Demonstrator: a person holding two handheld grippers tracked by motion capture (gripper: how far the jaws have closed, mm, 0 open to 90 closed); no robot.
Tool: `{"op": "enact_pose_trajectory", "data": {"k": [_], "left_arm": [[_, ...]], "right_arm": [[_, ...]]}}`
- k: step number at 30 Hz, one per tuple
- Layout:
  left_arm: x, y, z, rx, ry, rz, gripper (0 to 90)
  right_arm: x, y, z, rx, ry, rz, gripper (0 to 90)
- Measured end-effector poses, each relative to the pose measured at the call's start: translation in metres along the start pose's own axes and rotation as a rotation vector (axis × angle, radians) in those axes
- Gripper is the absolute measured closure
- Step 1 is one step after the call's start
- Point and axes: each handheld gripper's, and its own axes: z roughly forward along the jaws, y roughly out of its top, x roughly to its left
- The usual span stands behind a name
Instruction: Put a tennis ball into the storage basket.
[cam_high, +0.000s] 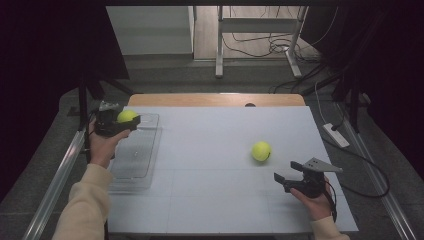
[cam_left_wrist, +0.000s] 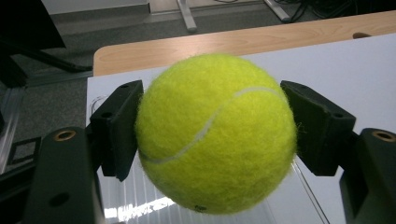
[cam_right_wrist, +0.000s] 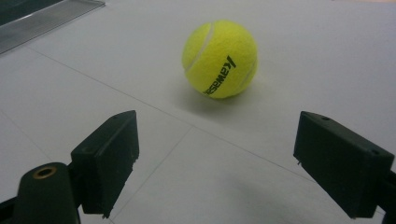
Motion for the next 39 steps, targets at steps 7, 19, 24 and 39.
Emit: {"op": "enact_pose_trajectory", "data": {"k": [7,19,24,39], "left_arm": [[0.005,-0.001,0.005,0.023,0.012,-0.007,26.8],[0.011,-0.002,0.012,0.059,0.022,-0.018,26.8],[0.012,-0.001,0.017,0.077,0.030,-0.012,26.8],[0.016,-0.002,0.028,0.128,0.040,-0.003,26.7]], "right_arm": [[0.000,0.000,0.000,0.003,-0.002,-0.001,14.4],[0.000,0.000,0.000,0.003,-0.002,-0.003,14.4],[0.000,0.000,0.000,0.004,-0.002,-0.005,14.4],[-0.001,-0.001,0.000,0.005,-0.004,-0.005,14.4]]}}
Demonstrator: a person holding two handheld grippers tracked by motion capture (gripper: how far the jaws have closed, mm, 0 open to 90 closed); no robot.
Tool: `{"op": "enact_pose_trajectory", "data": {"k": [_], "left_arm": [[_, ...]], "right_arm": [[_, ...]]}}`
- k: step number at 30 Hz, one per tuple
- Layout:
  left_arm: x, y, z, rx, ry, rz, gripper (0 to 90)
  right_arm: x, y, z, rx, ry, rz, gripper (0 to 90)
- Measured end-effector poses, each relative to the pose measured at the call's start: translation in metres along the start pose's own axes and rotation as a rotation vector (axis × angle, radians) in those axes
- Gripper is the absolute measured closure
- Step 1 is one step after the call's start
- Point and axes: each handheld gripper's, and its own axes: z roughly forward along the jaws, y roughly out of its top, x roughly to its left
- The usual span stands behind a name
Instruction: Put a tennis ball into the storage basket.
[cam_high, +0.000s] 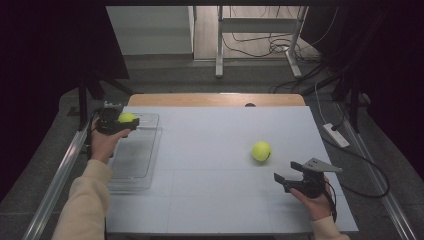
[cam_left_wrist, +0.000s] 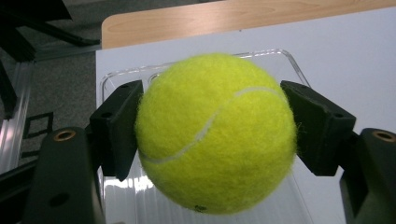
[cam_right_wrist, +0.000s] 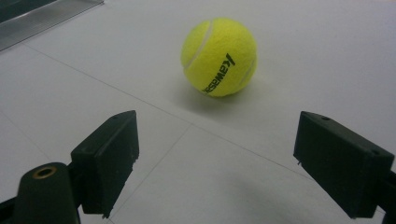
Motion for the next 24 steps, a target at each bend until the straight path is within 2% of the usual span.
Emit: {"op": "enact_pose_trajectory", "data": {"k": [11,20,24], "left_arm": [[0.004,-0.002,0.010,0.038,0.006,0.001,26.7],[0.006,-0.004,0.021,0.089,0.010,0.004,26.7],[0.006,-0.004,0.024,0.094,0.010,-0.002,26.6]], "right_arm": [[0.000,-0.001,0.001,0.001,0.001,0.002,14.4],[0.000,-0.001,0.001,0.003,0.001,0.003,14.4],[0.000,-0.001,0.001,0.003,0.001,0.005,14.4]]}}
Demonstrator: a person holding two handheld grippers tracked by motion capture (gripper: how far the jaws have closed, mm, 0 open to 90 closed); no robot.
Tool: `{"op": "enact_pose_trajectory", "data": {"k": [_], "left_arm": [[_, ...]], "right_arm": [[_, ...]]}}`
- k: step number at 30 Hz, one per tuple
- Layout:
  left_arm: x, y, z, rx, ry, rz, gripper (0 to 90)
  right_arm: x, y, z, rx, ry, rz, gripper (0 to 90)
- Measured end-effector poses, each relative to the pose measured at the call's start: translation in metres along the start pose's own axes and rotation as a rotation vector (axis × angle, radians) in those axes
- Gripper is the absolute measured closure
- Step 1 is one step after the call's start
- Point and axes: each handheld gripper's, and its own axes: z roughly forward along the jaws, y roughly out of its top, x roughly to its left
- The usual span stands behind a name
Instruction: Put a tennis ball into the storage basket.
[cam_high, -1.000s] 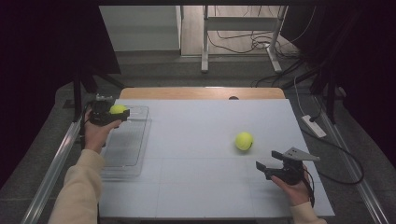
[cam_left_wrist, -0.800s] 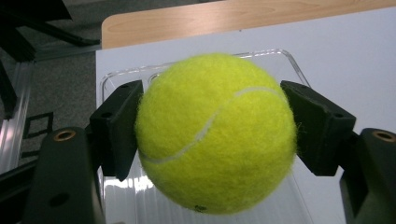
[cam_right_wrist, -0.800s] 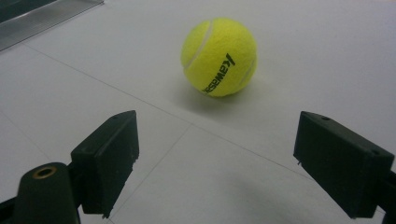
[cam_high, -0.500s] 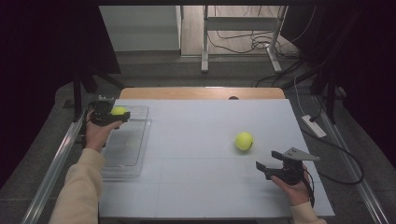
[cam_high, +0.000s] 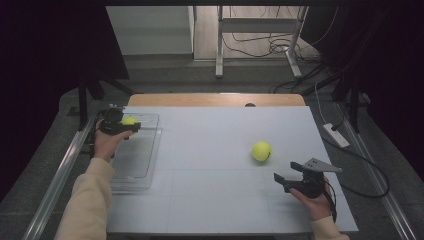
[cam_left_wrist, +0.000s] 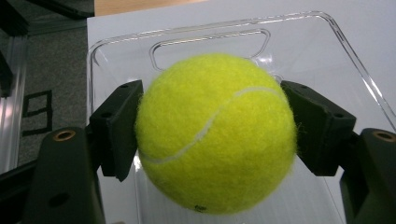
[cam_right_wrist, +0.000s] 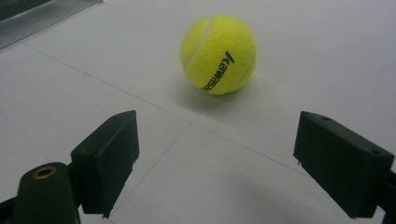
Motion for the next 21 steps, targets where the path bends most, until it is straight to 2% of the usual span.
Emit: {"op": "enact_pose_trajectory", "data": {"k": [11,13,19,21], "left_arm": [[0.000,0.000,0.007,0.037,0.009,0.016,26.6],[-0.002,0.000,0.009,0.059,0.006,-0.001,26.5],[-0.003,0.001,0.012,0.074,0.024,0.008,26.5],[-0.002,0.000,0.013,0.080,0.030,-0.001,26.5]], "right_arm": [[0.000,0.000,0.001,0.003,0.001,0.001,14.4],[0.000,0.000,0.001,0.004,0.000,0.001,14.4],[0.000,0.000,0.001,0.004,0.000,0.001,14.4],[0.000,-0.001,0.000,0.003,0.000,0.002,14.4]]}}
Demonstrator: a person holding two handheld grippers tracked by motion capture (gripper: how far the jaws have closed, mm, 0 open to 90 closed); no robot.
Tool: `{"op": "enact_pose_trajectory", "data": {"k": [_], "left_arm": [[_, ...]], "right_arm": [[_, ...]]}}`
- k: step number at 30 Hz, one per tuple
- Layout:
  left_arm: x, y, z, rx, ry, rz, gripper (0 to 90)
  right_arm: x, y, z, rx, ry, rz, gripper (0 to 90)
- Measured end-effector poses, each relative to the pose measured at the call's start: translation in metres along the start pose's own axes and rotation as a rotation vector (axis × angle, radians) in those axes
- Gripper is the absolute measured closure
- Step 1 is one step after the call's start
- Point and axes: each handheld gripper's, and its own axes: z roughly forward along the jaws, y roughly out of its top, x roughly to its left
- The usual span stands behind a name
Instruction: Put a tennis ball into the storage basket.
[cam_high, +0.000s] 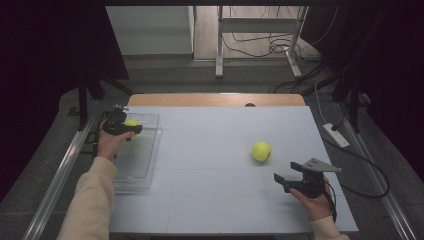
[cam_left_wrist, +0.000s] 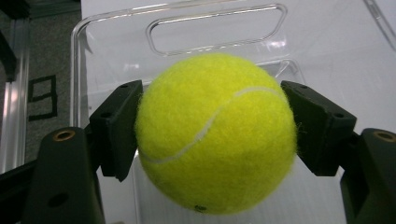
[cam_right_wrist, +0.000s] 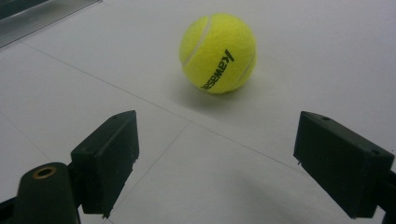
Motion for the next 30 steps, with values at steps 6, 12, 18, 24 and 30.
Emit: {"op": "enact_pose_trajectory", "data": {"k": [6,12,18,24,30], "left_arm": [[0.000,0.001,-0.002,-0.013,0.000,-0.009,26.4],[0.000,0.001,-0.002,-0.019,0.011,-0.007,26.1],[0.001,0.001,-0.006,-0.057,0.027,-0.015,19.3],[0.001,0.000,-0.015,-0.092,-0.014,-0.027,14.8],[0.003,-0.003,-0.026,-0.127,-0.062,-0.026,13.0]], "right_arm": [[0.000,0.000,0.000,0.001,0.001,0.000,14.4],[0.000,0.000,0.000,0.002,0.000,0.001,14.4],[0.000,0.000,0.000,0.001,0.001,-0.003,14.4],[0.000,0.000,-0.001,0.001,-0.002,-0.004,14.4],[0.000,0.000,-0.001,-0.001,-0.005,-0.005,14.4]]}}
